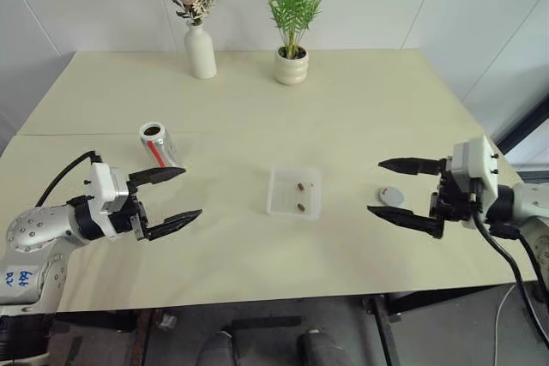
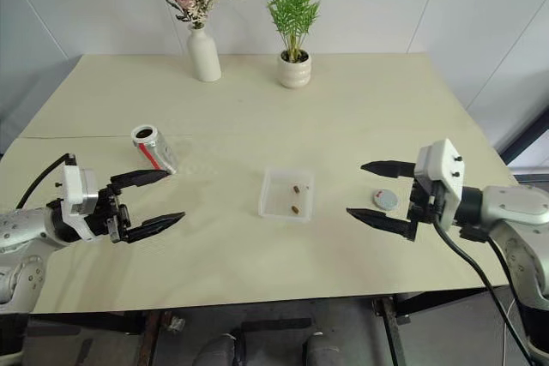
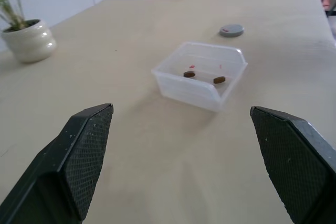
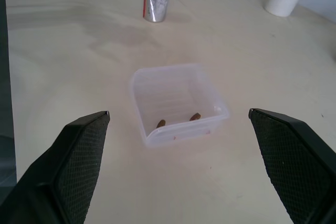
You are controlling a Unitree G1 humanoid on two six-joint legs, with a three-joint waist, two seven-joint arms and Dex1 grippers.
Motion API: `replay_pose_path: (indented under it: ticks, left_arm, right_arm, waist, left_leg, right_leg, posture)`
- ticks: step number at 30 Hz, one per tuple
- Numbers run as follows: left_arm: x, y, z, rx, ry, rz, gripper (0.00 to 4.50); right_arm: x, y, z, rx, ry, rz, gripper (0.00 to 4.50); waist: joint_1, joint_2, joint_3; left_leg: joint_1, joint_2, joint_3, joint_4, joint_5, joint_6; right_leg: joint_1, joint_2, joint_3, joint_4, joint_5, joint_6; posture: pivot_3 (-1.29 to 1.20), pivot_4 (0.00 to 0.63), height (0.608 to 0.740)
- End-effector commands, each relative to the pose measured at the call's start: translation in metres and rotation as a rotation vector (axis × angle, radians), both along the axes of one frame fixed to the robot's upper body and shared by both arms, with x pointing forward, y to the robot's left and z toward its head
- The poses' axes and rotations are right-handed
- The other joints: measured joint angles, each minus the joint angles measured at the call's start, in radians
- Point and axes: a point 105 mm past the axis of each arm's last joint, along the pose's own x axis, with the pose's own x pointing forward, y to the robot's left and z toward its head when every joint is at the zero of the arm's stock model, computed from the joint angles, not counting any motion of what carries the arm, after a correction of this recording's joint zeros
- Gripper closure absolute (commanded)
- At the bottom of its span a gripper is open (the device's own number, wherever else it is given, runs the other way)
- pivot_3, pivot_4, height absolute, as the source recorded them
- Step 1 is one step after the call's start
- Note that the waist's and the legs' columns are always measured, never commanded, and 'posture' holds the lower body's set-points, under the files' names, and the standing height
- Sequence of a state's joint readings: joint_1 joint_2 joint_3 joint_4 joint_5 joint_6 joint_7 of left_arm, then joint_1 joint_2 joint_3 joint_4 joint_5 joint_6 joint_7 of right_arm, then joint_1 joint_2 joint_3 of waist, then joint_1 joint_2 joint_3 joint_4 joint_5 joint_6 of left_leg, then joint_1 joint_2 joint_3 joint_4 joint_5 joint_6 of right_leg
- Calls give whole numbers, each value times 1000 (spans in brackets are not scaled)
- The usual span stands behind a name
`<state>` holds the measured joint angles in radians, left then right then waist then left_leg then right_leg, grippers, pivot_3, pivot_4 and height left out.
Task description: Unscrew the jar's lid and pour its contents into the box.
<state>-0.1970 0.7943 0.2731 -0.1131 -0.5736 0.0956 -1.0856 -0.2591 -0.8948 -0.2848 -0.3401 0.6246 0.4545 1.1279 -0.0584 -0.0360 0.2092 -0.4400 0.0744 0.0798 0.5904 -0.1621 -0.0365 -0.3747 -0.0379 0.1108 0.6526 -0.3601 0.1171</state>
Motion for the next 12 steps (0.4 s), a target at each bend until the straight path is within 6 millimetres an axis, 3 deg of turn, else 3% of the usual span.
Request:
replay_pose_path:
  ticks: [1,7,12]
  left_arm:
    - [-2,-4,12,38,-60,-31,34]
    - [1,5,13,49,-67,13,34]
    - [-4,13,9,48,-55,70,34]
  right_arm:
    - [-10,2,4,-19,-45,27,0]
    - [-12,7,2,2,-46,30,0]
    - [-1,10,5,21,-69,28,0]
  waist:
    - [-6,0,0]
    - [-23,0,0]
    - [-29,0,0]
  left_leg:
    - [0,0,1,0,0,0]
    - [0,0,0,0,0,0]
    - [1,1,1,0,0,0]
  right_leg:
    - [0,0,1,0,-1,-2]
    - [0,0,1,0,1,1]
    - [0,1,1,0,1,3]
  posture:
    - [0,150,740]
    - [0,150,740]
    - [0,150,740]
